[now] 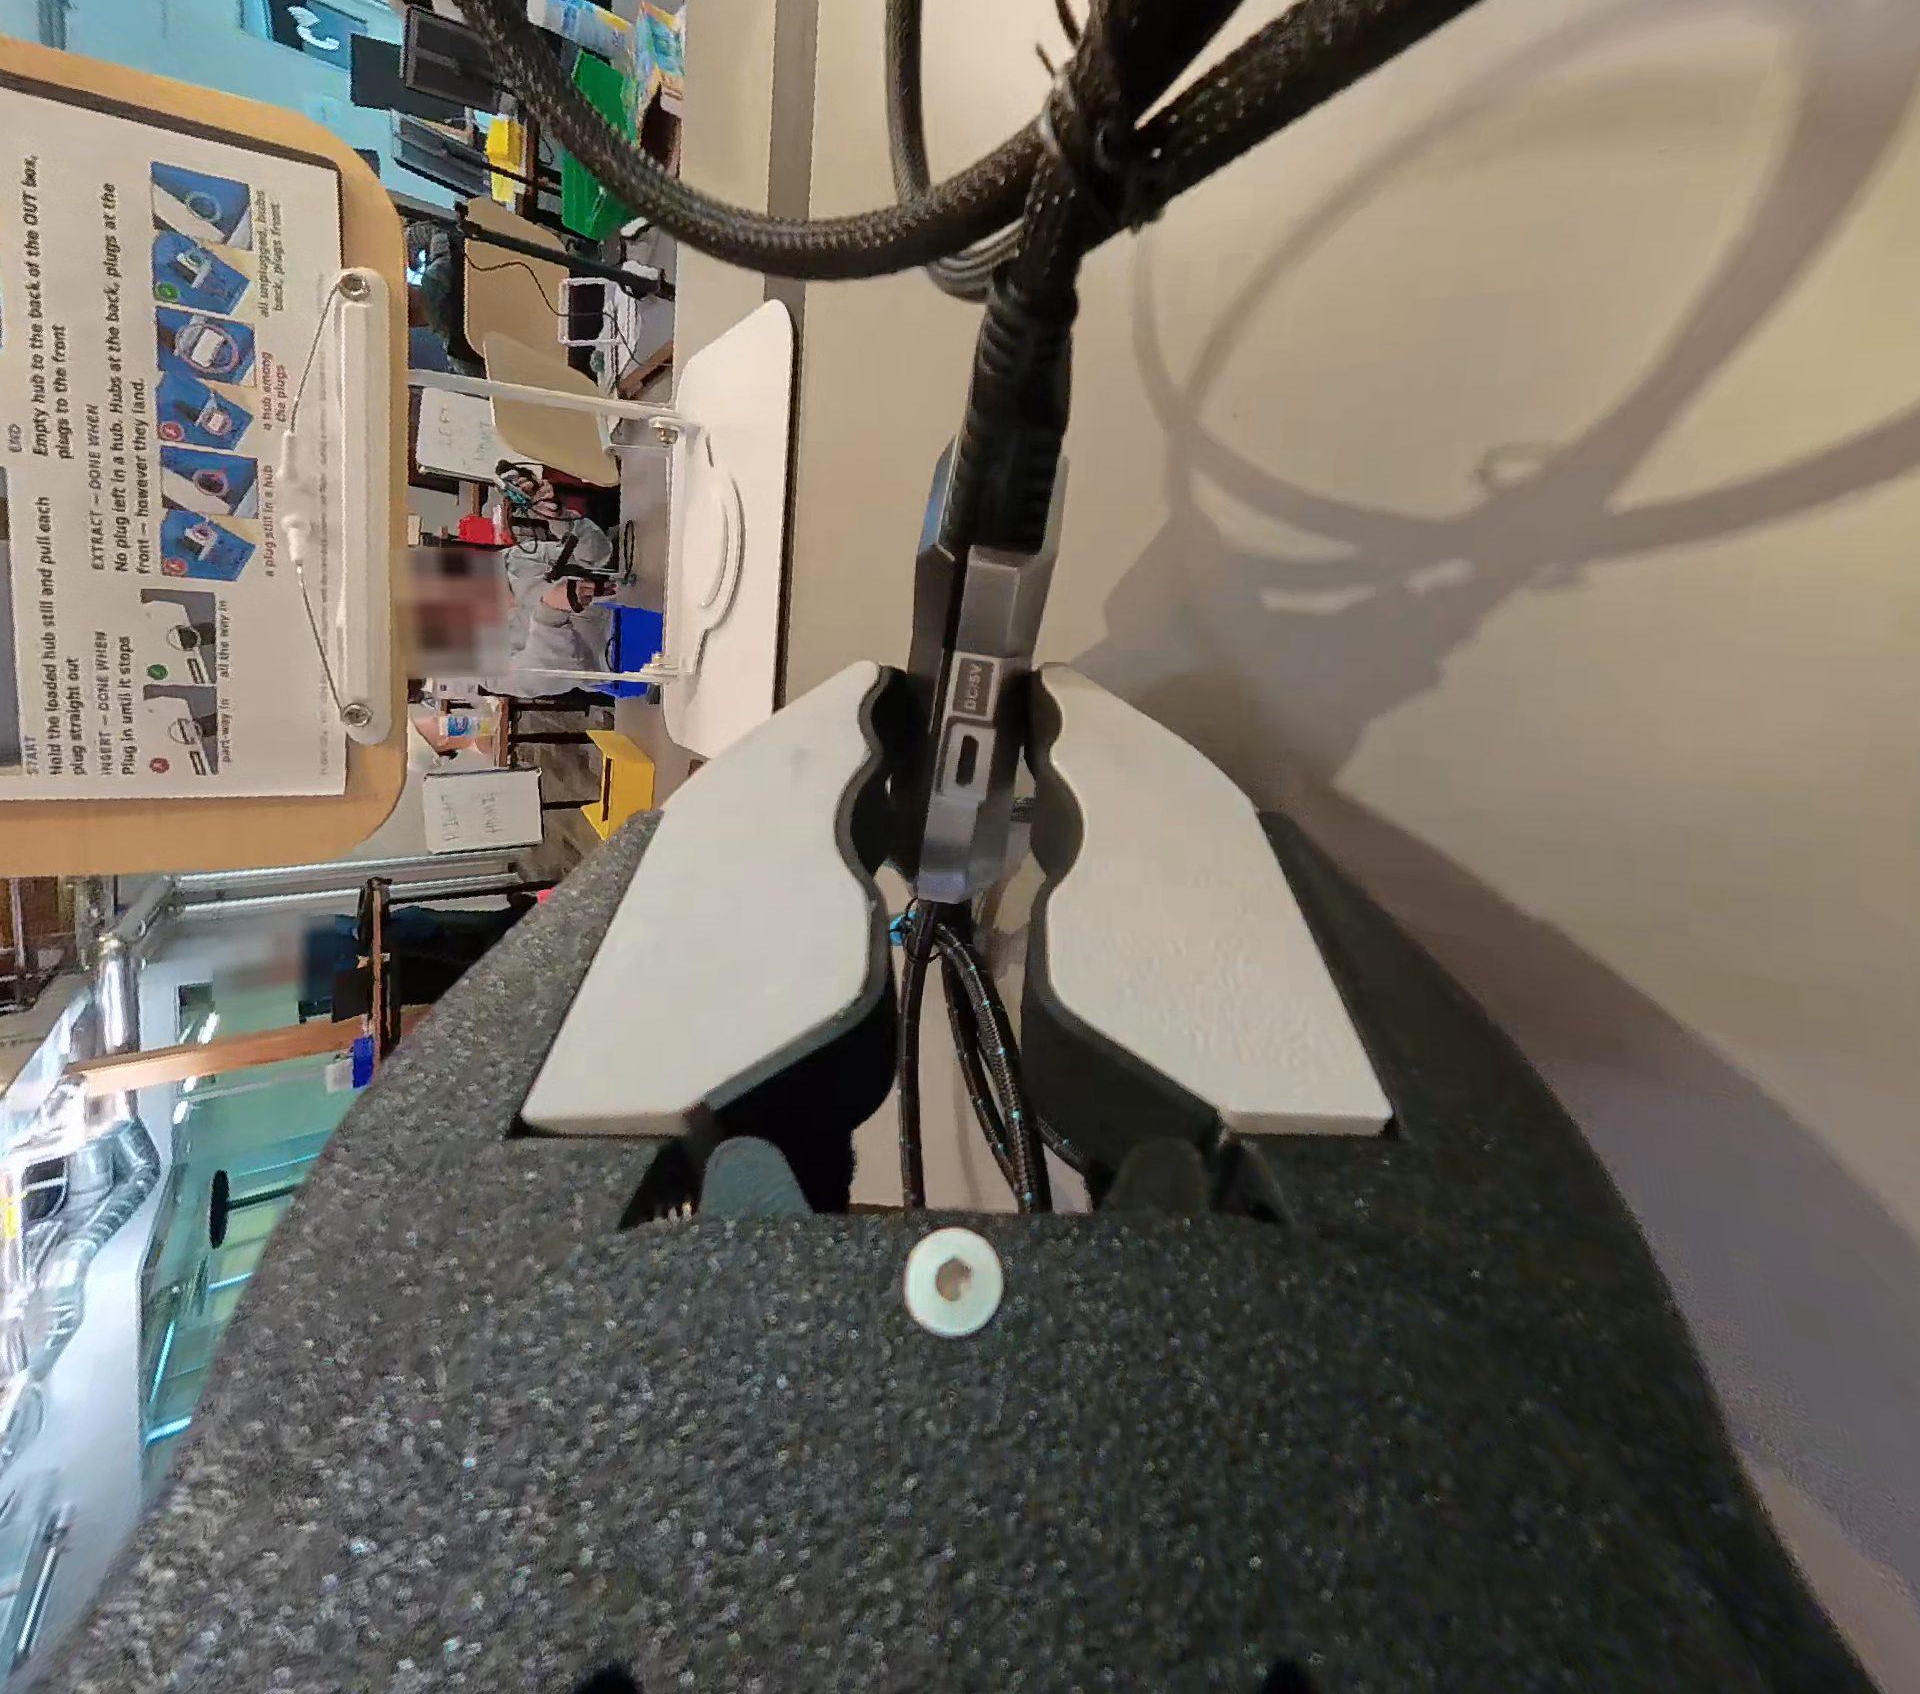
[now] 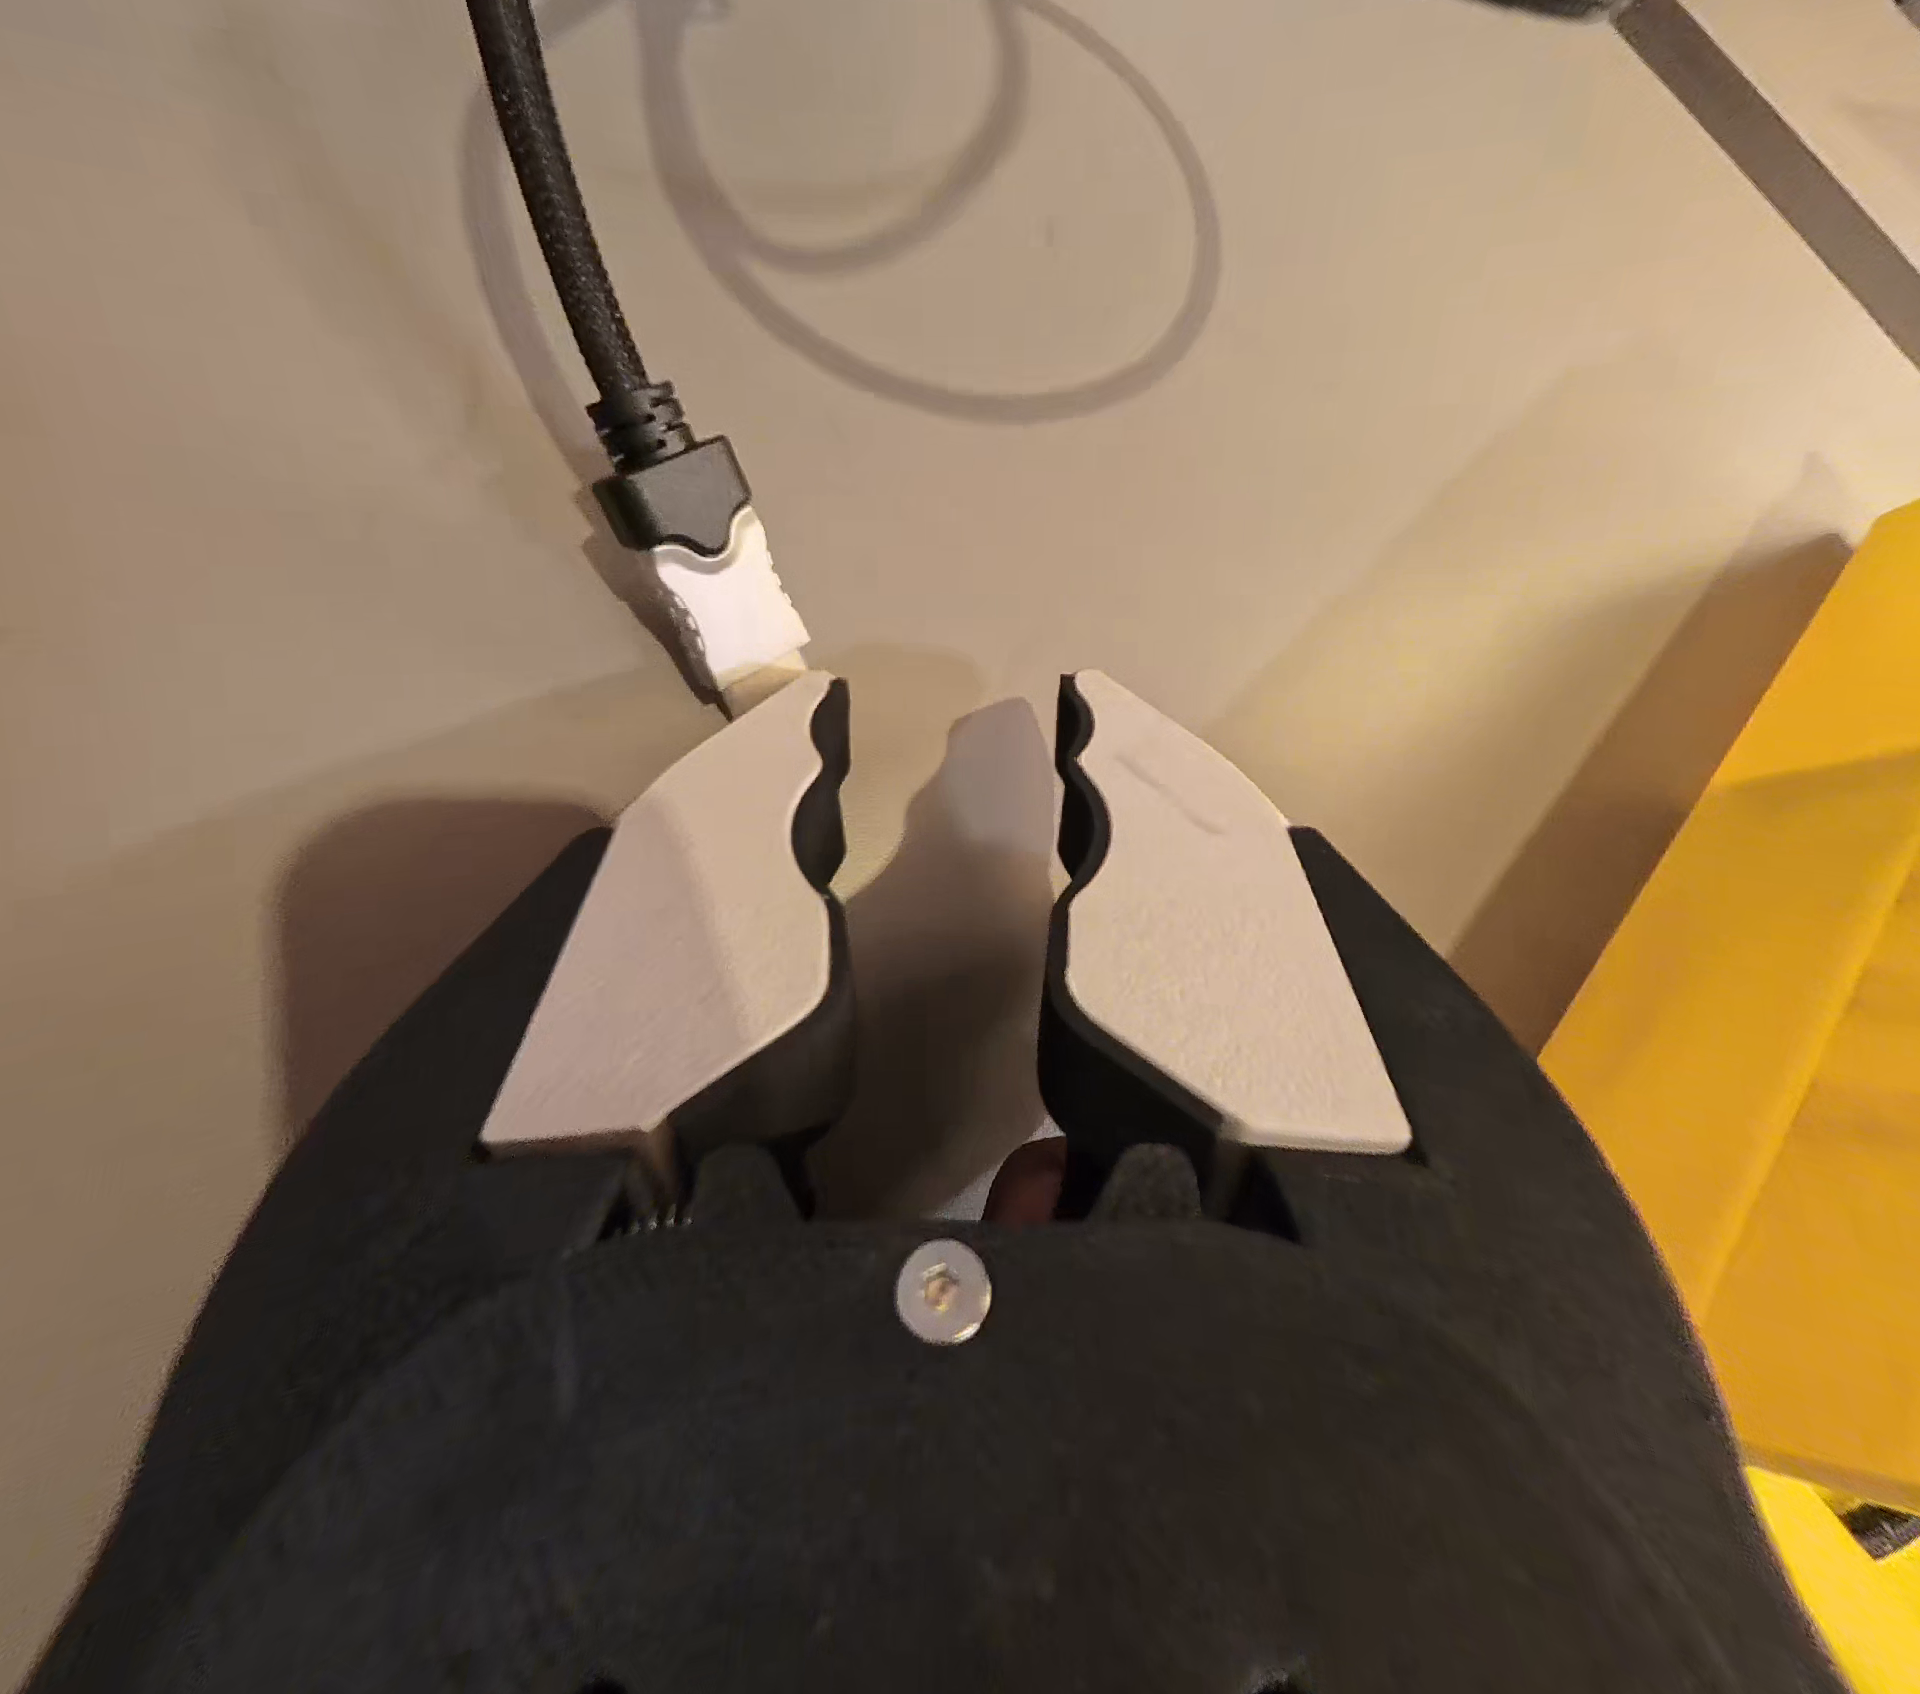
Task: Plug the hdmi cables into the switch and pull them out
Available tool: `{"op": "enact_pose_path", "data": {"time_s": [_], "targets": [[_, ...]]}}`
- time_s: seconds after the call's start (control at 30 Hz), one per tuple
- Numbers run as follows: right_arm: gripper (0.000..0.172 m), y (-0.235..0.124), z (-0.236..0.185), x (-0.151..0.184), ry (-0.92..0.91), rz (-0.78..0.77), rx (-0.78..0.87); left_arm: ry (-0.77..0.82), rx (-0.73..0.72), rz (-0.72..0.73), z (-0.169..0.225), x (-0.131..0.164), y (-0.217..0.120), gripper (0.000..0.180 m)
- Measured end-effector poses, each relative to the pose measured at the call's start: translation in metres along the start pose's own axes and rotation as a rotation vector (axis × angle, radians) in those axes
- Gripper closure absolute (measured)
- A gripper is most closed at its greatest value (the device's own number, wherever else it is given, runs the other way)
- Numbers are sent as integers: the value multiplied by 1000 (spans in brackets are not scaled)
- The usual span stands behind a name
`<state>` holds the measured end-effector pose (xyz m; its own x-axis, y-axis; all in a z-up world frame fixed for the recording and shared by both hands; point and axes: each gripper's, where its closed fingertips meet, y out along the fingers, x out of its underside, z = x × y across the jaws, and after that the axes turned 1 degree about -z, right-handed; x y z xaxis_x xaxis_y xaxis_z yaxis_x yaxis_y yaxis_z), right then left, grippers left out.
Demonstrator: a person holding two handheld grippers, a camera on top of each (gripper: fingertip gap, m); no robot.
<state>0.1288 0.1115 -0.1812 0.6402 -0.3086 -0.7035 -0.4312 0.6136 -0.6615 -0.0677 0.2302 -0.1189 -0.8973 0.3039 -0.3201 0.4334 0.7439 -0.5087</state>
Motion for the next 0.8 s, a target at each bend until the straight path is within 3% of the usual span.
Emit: {"op": "enact_pose_path", "data": {"time_s": [0.33, 0.57, 0.8], "targets": [[133, 0, 1, 0, 8, -2, 5, -59, 11, 7, 20, 3, 1, 156], [133, 0, 1, 1, 21, -7, -7, -131, 73, 31, 55, 7, -8, 149], [132, 1, 1, 2, 45, -15, -34, -514, 192, 191, 66, -5, -46, 119]]}}
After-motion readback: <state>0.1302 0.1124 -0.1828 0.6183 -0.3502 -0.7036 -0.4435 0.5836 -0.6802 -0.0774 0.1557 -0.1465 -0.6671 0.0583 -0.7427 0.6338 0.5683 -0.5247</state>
